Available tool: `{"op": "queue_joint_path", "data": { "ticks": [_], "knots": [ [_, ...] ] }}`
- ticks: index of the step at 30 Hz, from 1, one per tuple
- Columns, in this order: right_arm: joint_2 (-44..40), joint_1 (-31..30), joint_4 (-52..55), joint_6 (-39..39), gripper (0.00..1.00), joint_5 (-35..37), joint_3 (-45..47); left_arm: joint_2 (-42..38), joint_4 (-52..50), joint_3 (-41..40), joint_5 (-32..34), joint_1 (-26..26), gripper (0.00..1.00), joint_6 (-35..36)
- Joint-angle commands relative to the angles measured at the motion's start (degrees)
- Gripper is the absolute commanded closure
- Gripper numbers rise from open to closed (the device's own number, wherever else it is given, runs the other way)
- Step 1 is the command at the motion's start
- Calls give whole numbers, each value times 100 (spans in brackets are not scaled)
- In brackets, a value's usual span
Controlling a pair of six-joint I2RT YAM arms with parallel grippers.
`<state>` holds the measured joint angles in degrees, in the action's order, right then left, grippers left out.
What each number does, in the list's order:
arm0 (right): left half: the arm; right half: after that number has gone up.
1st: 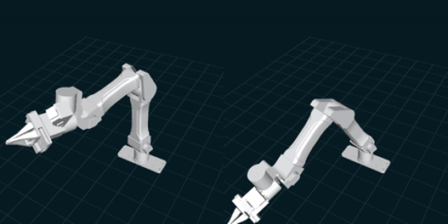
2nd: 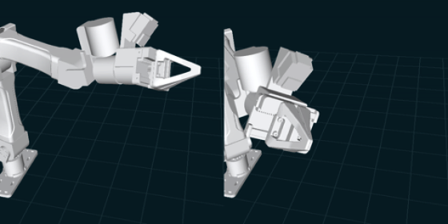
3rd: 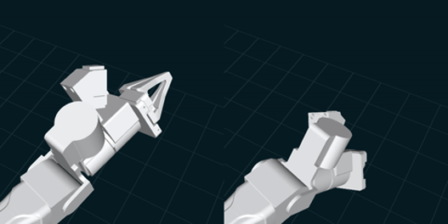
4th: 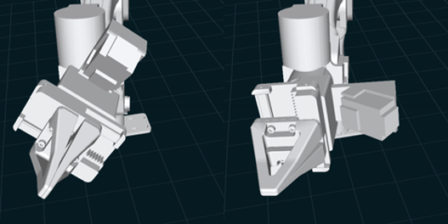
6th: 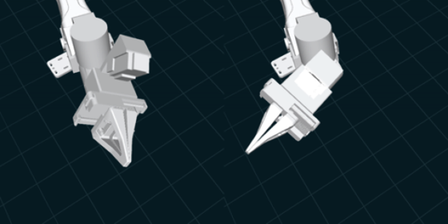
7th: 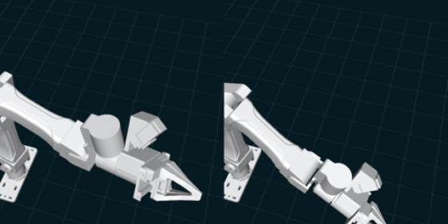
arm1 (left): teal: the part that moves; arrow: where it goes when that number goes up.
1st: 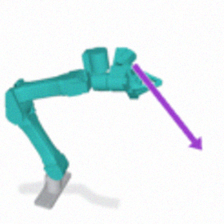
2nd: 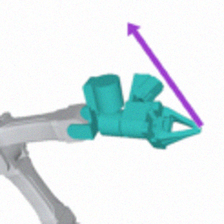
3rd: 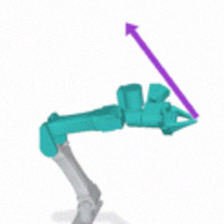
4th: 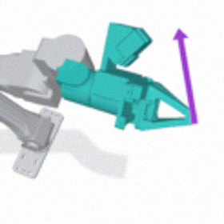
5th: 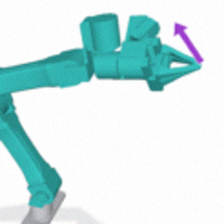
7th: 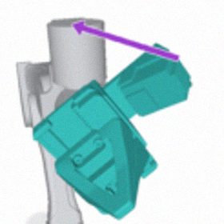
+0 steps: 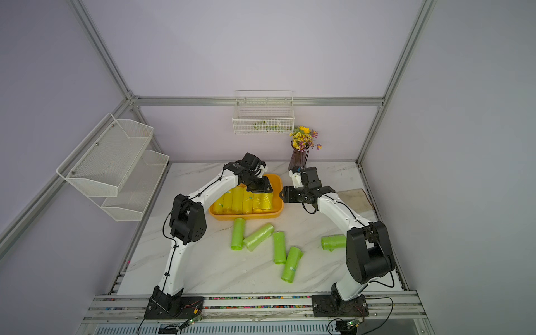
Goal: Put the roll of trash bags into the storage box
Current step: Place the roll of trash bags in the storage box.
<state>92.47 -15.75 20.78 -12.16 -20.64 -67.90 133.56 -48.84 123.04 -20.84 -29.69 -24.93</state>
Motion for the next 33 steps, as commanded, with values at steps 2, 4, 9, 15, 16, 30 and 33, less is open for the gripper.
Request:
{"op": "queue_joint_path", "data": {
  "ticks": [2, 4, 9, 15, 16, 30, 33],
  "knots": [
    [-161, 45, -63, -58, 37, 8, 116, 26, 111, 194, -64, -36, 57, -109],
    [-155, 45, -65, -67, 37, 1, 129, 93, 107, 212, 6, -41, 55, -124],
    [-170, 46, -71, -67, 36, 10, 145, 284, 111, 302, 94, -45, 54, -162],
    [-185, 54, -60, -67, 36, 34, 182, 517, 93, 452, 108, -50, 50, -205],
    [-187, 51, -57, -67, 36, 29, 181, 542, 86, 465, 121, -54, 49, -205],
    [-179, 53, 35, 3, 36, -9, 123, 349, 68, 440, 379, -54, 31, -196],
    [-99, 54, 150, 38, 36, -24, -9, 81, 145, 324, 455, -37, 28, -221]
  ]
}}
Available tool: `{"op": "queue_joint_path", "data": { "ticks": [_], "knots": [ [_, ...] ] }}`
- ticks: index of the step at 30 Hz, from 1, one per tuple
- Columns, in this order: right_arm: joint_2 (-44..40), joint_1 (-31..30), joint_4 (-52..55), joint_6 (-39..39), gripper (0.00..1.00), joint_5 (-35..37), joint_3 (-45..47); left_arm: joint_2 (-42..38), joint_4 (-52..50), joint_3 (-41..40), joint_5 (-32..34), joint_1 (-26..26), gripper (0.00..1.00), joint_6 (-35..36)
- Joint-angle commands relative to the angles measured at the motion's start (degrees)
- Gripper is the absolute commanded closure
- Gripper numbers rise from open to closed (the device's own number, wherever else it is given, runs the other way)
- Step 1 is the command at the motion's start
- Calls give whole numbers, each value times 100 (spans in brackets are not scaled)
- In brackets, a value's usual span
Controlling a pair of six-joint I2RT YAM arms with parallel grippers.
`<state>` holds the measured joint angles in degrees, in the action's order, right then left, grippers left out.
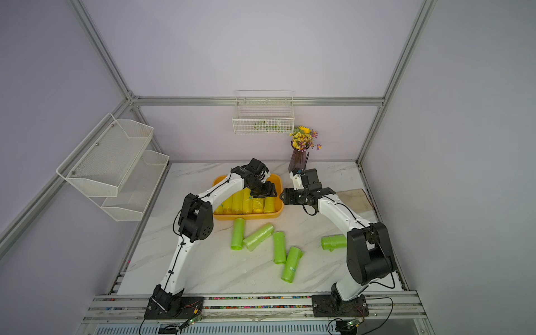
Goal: Put the roll of trash bags into the storage box
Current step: Place the roll of trash bags in the storage box, then adjust the roll of trash bags in the storage box.
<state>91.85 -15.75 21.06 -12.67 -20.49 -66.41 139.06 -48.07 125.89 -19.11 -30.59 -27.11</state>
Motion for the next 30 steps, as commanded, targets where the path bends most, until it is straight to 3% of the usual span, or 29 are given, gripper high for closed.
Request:
{"op": "queue_joint_path", "data": {
  "ticks": [1, 11, 19, 25, 30],
  "knots": [
    [-11, 46, 150, 97, 36, -43, -205, -591, 134, -49, 298, 67, 28, -28],
    [418, -207, 242, 84, 37, -48, -841, -2202, 673, -1180, 705, 392, 21, -35],
    [1372, -749, 911, 186, 37, 544, -1966, -3446, 960, -2738, 1226, 760, 19, 70],
    [2035, -932, 1395, 280, 37, 842, -2564, -3993, 1128, -3755, 1296, 940, 18, -156],
    [2203, -1015, 1497, 331, 37, 1176, -2492, -4301, 1451, -4385, 1236, 975, 18, -376]
  ]
}}
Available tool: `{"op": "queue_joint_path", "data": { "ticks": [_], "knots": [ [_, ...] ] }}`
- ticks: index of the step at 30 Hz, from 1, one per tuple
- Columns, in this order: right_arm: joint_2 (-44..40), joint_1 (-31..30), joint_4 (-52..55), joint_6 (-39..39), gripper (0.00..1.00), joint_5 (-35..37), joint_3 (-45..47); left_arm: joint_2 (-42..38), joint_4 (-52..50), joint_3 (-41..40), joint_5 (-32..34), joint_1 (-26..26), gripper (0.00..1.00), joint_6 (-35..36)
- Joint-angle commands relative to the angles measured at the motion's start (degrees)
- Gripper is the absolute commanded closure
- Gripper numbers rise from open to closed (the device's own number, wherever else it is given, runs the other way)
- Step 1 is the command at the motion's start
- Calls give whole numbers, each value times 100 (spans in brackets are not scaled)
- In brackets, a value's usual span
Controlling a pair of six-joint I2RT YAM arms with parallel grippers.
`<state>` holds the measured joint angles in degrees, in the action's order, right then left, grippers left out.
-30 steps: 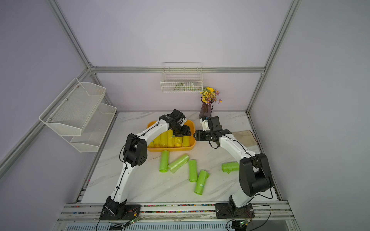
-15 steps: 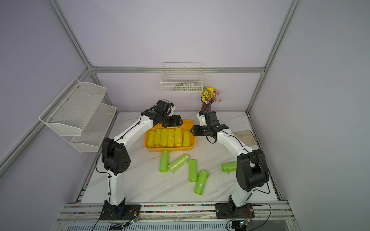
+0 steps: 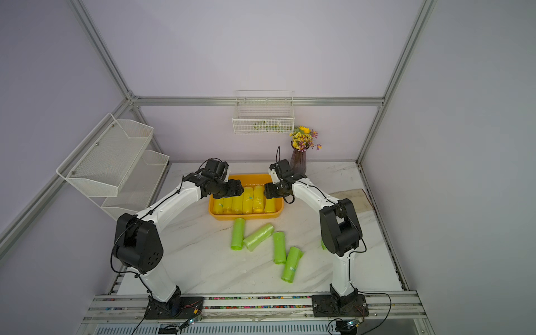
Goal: Put the roll of trash bags into the storage box
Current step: Adjust the roll of trash bags in the storage box.
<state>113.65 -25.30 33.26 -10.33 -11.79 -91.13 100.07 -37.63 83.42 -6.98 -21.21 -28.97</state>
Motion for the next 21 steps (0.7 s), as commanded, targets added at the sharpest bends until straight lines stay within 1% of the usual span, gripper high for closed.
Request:
{"op": "queue_joint_path", "data": {
  "ticks": [1, 7, 21],
  "knots": [
    [44, -61, 277, 103, 37, 327, -19, -433, 438, -214, 6, 44, 18, -214],
    [258, -62, 374, 149, 38, 336, -128, -507, 457, -420, -14, 40, 17, -282],
    [666, -80, 418, 198, 44, 196, -243, -585, 458, -529, -9, 45, 16, -314]
  ]
}}
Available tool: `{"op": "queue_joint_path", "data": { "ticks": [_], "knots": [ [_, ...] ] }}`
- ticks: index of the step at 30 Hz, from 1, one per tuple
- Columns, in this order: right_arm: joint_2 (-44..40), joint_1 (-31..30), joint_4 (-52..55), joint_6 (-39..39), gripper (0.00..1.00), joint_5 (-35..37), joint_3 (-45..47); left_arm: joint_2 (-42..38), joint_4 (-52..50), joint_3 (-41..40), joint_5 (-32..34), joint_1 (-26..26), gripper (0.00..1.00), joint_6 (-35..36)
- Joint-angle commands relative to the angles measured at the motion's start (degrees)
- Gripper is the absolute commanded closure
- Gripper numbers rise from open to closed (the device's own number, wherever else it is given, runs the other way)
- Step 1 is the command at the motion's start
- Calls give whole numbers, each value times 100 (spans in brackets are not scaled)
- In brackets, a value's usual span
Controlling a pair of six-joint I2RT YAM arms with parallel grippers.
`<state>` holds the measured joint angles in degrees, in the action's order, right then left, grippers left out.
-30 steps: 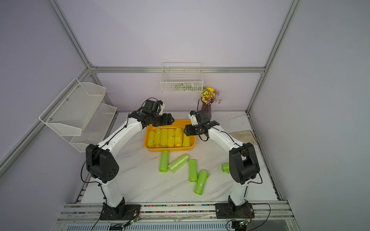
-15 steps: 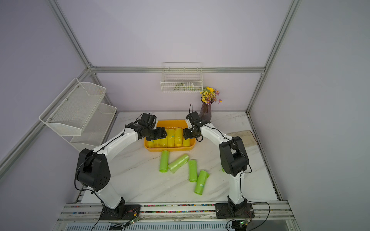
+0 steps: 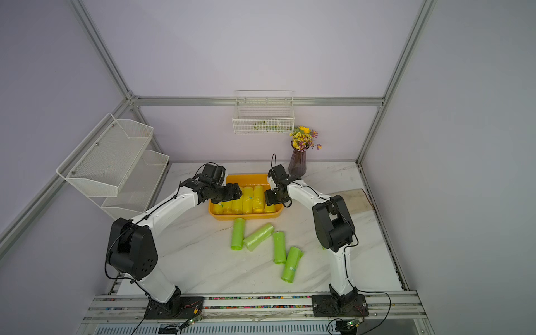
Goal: Put the roll of trash bags into the storage box
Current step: Adjust the roll of trash bags in the storage box.
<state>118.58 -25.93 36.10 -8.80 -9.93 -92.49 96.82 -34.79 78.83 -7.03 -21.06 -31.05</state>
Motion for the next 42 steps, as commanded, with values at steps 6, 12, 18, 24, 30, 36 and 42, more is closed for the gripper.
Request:
{"op": "queue_joint_path", "data": {
  "ticks": [6, 12, 18, 24, 30, 36, 42],
  "knots": [
    [364, -21, 126, 46, 47, -88, -221, -294, 180, -96, 1, 23, 15, -112],
    [535, -24, -61, -34, 49, -284, -311, -303, 182, -136, -16, 22, 14, -133],
    [670, -17, -230, -173, 50, -532, -477, -357, 190, -193, 13, 25, 13, -138],
    [714, -17, -295, -245, 51, -633, -598, -383, 191, -223, 50, 23, 13, -130],
    [542, 12, -347, -232, 51, -656, -485, -394, 190, -223, 48, 22, 12, -143],
    [190, 78, -435, -232, 48, -676, -340, -431, 190, -284, 104, 24, 5, -182],
    [-425, 149, -624, -296, 42, -682, 94, -385, 175, -254, 179, 26, 0, -248]
  ]
}}
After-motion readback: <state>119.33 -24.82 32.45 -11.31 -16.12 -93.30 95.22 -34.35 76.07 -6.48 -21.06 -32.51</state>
